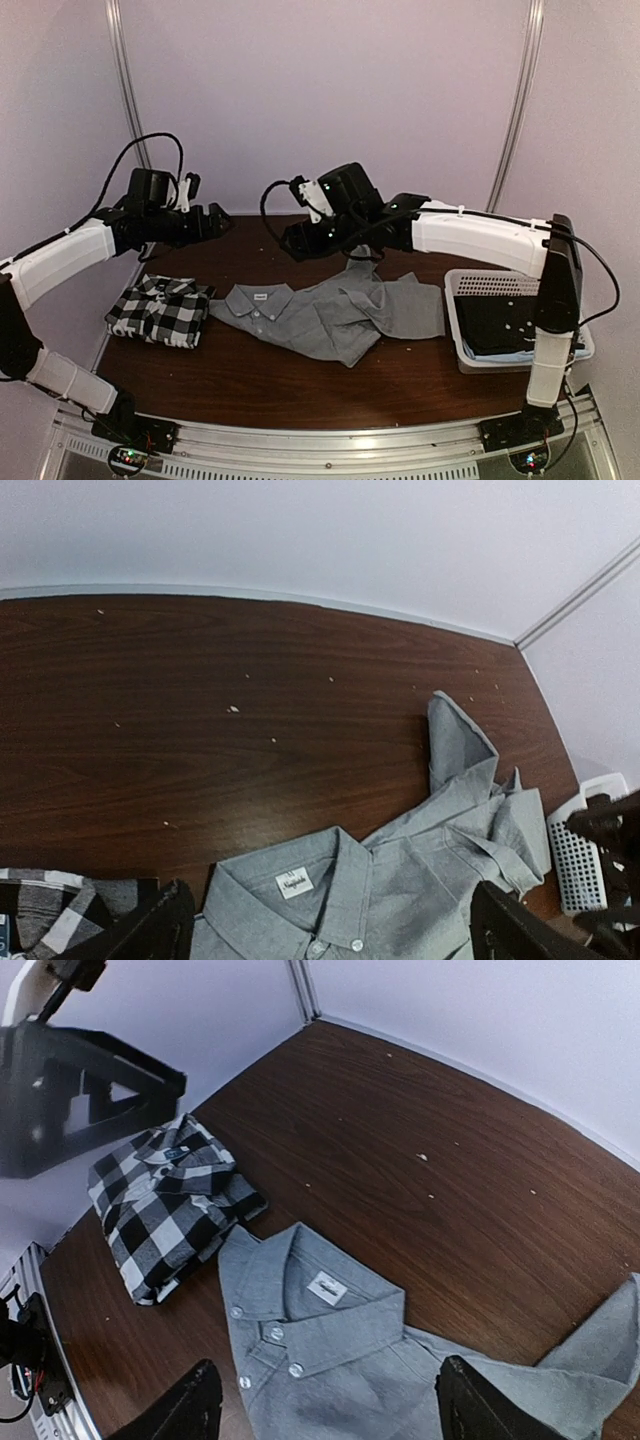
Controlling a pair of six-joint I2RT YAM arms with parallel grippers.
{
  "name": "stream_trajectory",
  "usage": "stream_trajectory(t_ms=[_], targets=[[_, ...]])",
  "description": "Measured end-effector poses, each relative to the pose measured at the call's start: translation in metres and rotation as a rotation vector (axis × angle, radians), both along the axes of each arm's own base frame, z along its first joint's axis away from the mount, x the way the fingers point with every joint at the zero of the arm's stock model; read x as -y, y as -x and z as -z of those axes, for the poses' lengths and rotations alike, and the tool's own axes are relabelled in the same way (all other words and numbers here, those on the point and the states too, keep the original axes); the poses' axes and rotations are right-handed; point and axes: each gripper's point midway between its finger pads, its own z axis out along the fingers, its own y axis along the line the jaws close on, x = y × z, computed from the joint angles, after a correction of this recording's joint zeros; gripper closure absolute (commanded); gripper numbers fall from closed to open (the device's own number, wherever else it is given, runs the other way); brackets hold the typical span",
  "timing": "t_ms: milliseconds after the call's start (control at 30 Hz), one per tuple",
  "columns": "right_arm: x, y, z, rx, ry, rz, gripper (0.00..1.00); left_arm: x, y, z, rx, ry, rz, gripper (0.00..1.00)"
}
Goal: Fold and stack the long sleeve shirts
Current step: Place the crumpled shirt at the center of the board, then pick up the crumpled shirt from the center of the board.
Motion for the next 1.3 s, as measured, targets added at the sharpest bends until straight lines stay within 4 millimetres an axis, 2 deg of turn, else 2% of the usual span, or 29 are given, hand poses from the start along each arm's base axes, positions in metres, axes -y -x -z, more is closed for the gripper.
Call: stream_trajectory(t_ms=[67, 167, 333, 400, 500, 600, 667, 733, 867, 967, 1100, 1200, 1300], targets=[[0.023, -0.008, 0.005, -0.007, 0.021, 0.033, 0.26, 0.014, 0.009, 0.009, -0.024, 0.008, 0.060, 0.02], [0.056, -0.018, 0.030, -0.033, 0.080, 0.083, 0.26, 0.044, 0.027, 0.019, -0.050, 0.012, 0.166, 0.02], [0.105, -0.023, 0.095, -0.146, 0.185, 0.148, 0.28, 0.096, 0.052, 0.048, -0.121, 0.004, 0.321, 0.02], [0.116, -0.020, 0.112, -0.182, 0.210, 0.154, 0.28, 0.111, 0.060, 0.065, -0.166, -0.007, 0.360, 0.02], [0.126, -0.013, 0.130, -0.224, 0.232, 0.149, 0.29, 0.119, 0.064, 0.083, -0.216, -0.014, 0.373, 0.02], [0.127, -0.001, 0.144, -0.262, 0.245, 0.121, 0.32, 0.120, 0.063, 0.093, -0.245, -0.013, 0.366, 0.02], [0.127, 0.008, 0.154, -0.285, 0.260, 0.100, 0.38, 0.121, 0.063, 0.098, -0.262, -0.010, 0.363, 0.02], [0.127, 0.016, 0.160, -0.305, 0.268, 0.084, 0.49, 0.122, 0.063, 0.100, -0.274, -0.004, 0.366, 0.02], [0.122, 0.022, 0.161, -0.319, 0.257, 0.059, 0.83, 0.127, 0.064, 0.102, -0.288, 0.015, 0.378, 0.02], [0.117, 0.027, 0.160, -0.334, 0.244, 0.043, 0.99, 0.130, 0.064, 0.102, -0.295, 0.032, 0.387, 0.02], [0.104, 0.034, 0.151, -0.336, 0.221, 0.012, 1.00, 0.135, 0.065, 0.096, -0.303, 0.091, 0.404, 0.02], [0.080, 0.045, 0.130, -0.310, 0.183, -0.049, 1.00, 0.135, 0.064, 0.094, -0.313, 0.149, 0.414, 0.02], [0.055, 0.064, 0.105, -0.284, 0.127, -0.133, 1.00, 0.128, 0.065, 0.100, -0.350, 0.198, 0.411, 0.02]])
